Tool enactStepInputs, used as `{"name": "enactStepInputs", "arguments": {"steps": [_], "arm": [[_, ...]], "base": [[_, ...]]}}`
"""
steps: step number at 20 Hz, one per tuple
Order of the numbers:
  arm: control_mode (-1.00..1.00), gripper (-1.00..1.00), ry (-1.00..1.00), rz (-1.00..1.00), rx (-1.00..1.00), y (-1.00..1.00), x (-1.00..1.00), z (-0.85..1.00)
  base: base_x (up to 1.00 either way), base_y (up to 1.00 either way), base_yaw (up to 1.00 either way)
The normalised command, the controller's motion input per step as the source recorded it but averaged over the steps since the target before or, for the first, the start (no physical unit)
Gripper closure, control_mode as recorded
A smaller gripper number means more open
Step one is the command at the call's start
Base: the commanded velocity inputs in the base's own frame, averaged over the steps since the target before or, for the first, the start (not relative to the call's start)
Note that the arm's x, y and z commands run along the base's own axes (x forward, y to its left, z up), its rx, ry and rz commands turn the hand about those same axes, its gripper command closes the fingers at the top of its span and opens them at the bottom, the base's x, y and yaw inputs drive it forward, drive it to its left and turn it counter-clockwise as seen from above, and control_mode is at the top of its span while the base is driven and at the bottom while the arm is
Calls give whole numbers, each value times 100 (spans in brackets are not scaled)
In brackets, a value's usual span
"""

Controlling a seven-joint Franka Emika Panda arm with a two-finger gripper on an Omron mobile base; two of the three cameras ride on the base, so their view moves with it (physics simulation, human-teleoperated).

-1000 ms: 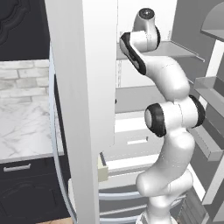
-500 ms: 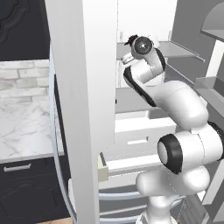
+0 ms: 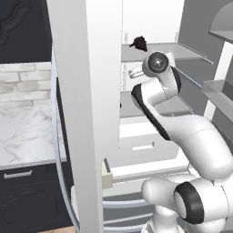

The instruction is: Move the squash and grapes from the second highest shelf to the top shelf to make space. Then, place the pitcher from the counter on the cleared second highest shelf.

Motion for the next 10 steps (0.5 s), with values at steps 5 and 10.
{"name": "enactStepInputs", "arguments": {"steps": [5, 10], "arm": [[-100, -100, 27, 3, 33, 0, -98, -7], [-100, -100, 34, 5, 25, 8, -38, -59]], "base": [[0, 0, 0], [0, 0, 0]]}}
